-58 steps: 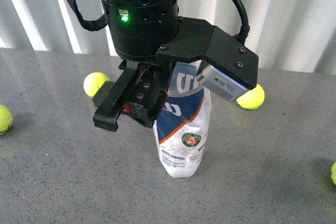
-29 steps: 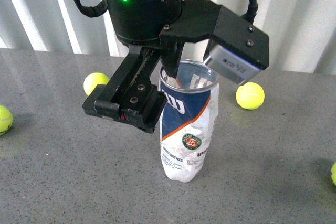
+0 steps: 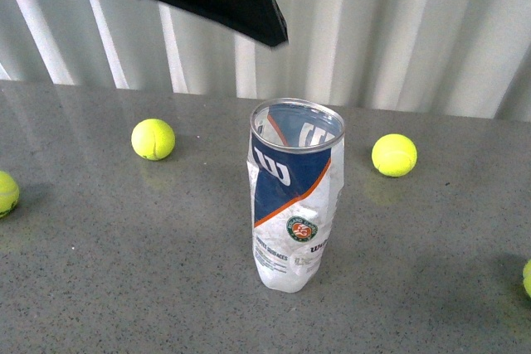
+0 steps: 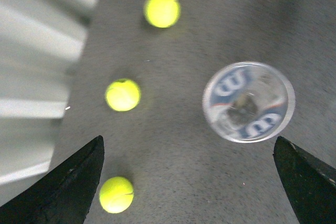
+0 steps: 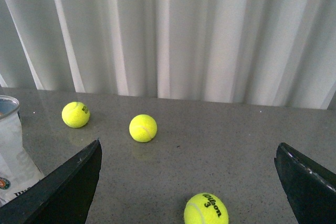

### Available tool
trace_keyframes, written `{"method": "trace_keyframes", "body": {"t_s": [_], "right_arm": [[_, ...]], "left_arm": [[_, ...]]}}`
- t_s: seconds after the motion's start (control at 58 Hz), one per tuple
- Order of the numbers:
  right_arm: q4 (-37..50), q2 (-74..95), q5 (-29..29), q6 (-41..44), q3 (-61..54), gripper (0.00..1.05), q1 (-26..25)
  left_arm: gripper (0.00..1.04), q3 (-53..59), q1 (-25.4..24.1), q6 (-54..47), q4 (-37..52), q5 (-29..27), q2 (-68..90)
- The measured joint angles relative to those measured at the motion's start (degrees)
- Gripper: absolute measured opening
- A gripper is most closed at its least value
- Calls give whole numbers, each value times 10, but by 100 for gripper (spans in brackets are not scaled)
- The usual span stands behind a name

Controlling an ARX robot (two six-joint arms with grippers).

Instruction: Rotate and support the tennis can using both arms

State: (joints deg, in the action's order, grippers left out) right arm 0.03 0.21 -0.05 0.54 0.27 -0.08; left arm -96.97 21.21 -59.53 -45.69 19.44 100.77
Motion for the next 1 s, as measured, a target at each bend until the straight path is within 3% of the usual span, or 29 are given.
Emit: {"method": "trace_keyframes", "body": {"t_s": [0.138, 0.259, 0.466, 0.534, 0.569, 0.621, 0.724, 0.793, 1.0], "right_arm": [[0, 0, 0, 0, 0, 97, 0], [0, 0, 0, 0, 0, 97, 0], [0, 0, 0, 0, 0, 97, 0], [0, 0, 0, 0, 0, 97, 0], [0, 0, 0, 0, 0, 97, 0], [0, 0, 0, 0, 0, 97, 0], [0, 0, 0, 0, 0, 97, 0], [0, 0, 0, 0, 0, 97, 0], [0, 0, 0, 0, 0, 97, 0]], "left_arm": [[98, 132, -124, 161, 195, 13, -94], [98, 232, -207, 244, 268, 39, -146], [98, 347, -294, 316, 315, 101, -196], [96, 385, -305, 343, 361, 93, -216], [89, 441, -302, 397, 473, 9, -239], [80, 511, -296, 455, 609, -67, -264], [62, 621, -287, 542, 786, -125, -309], [49, 671, -278, 566, 834, -132, -335], [8, 782, -256, 588, 865, -150, -405]]}}
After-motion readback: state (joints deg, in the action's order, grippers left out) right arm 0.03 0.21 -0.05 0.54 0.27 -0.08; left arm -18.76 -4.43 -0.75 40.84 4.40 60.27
